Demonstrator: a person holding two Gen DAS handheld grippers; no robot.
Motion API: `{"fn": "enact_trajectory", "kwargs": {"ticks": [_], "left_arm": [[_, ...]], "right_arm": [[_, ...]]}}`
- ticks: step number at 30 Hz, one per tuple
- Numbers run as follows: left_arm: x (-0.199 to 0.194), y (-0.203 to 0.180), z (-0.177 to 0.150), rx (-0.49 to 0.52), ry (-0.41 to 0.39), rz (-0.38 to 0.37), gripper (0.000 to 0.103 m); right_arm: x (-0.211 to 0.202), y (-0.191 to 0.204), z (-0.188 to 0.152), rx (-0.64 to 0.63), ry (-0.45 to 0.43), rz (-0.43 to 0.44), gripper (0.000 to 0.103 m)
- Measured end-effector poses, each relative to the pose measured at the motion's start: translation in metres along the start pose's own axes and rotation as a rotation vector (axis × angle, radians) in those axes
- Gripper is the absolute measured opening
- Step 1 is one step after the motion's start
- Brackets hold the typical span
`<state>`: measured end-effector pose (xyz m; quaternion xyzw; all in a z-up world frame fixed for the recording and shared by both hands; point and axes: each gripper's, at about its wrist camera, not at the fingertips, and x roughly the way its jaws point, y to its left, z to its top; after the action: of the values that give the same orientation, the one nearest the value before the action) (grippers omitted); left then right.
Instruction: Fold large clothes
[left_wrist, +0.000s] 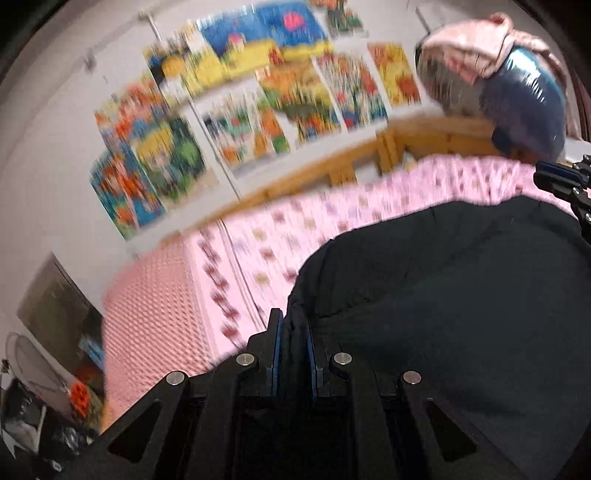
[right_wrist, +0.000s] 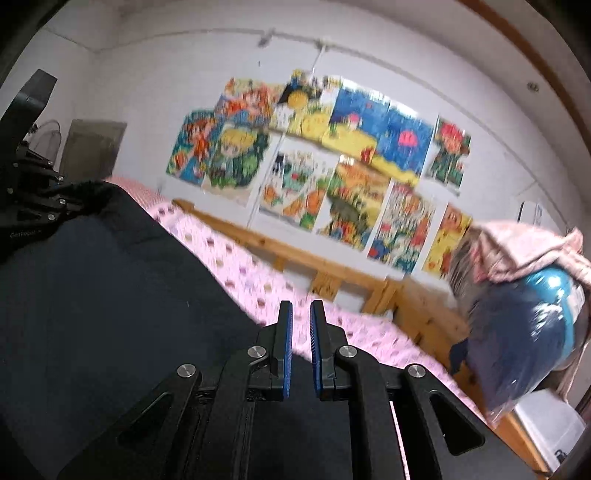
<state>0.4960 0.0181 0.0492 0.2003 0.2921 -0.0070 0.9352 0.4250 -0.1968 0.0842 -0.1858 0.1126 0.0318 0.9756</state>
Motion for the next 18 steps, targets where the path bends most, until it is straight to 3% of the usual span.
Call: {"fn": "enact_trajectory", "kwargs": {"ticks": [10, 15, 18], "left_arm": [[0.055, -0.012, -0.016, -0.02, 0.134, -0.074, 0.017], [0.062, -0.011, -0.015, -0.027, 0.147, -0.097, 0.018], [0.056, -0.005, -0.016, -0.052, 0.134, -0.102, 0.025]], "right_arm": [[0.106, 0.0, -0.061, 0.148, 0.336, 0.171, 0.009], [0.13, 0.0, -0.089, 0.217, 0.422, 0.237, 0.009], [0.133, 0.0, -0.097, 0.24, 0.442, 0.266, 0.009]]}}
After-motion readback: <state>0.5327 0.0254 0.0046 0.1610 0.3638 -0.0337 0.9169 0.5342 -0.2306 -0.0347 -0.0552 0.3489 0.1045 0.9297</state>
